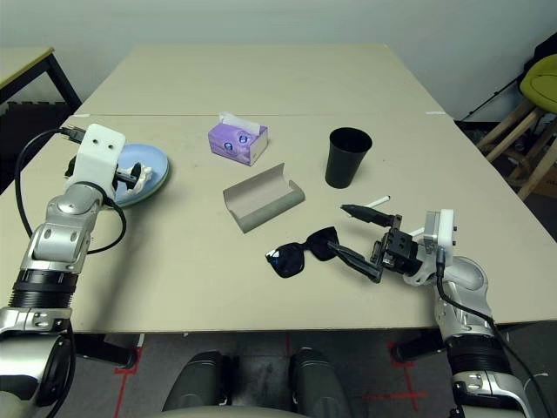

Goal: Organize and tidy the items on the table.

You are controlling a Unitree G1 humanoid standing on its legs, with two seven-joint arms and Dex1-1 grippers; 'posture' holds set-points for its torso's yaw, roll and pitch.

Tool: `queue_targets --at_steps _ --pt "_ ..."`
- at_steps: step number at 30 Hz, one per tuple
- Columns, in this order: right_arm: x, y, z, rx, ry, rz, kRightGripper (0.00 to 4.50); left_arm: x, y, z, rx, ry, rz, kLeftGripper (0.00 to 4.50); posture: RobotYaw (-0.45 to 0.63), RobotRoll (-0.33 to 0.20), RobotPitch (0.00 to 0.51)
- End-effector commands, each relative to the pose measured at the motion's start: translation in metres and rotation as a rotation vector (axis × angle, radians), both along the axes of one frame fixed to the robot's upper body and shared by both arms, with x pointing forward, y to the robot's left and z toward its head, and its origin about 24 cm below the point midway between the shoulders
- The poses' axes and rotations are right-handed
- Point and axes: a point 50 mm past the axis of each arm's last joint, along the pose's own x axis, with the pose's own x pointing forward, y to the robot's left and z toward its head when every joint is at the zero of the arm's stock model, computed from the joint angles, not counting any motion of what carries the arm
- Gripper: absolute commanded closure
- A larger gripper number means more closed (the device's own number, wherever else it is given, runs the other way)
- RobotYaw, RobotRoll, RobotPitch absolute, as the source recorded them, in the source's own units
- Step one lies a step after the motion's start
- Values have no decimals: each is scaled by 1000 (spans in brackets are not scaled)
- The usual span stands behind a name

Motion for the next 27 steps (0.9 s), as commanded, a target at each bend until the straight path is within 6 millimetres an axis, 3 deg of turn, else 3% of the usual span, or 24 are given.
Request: queue_targets --at_steps 1,8,22,27 --pt "0 -3 4 -16 -18 -7 0 -8 -8 12 -163 -70 -110 44 87 0 47" --pt "3 -5 5 -21 -18 -4 0 -34 -21 23 -353 -156 -359 44 96 0 46" --pt "7 -7 8 -33 -24 0 0 -73 7 2 -354 -114 -476 44 107 0 45" --pt "8 -8 6 -61 -10 3 0 -78 12 -3 -328 -82 -498 44 108 0 44"
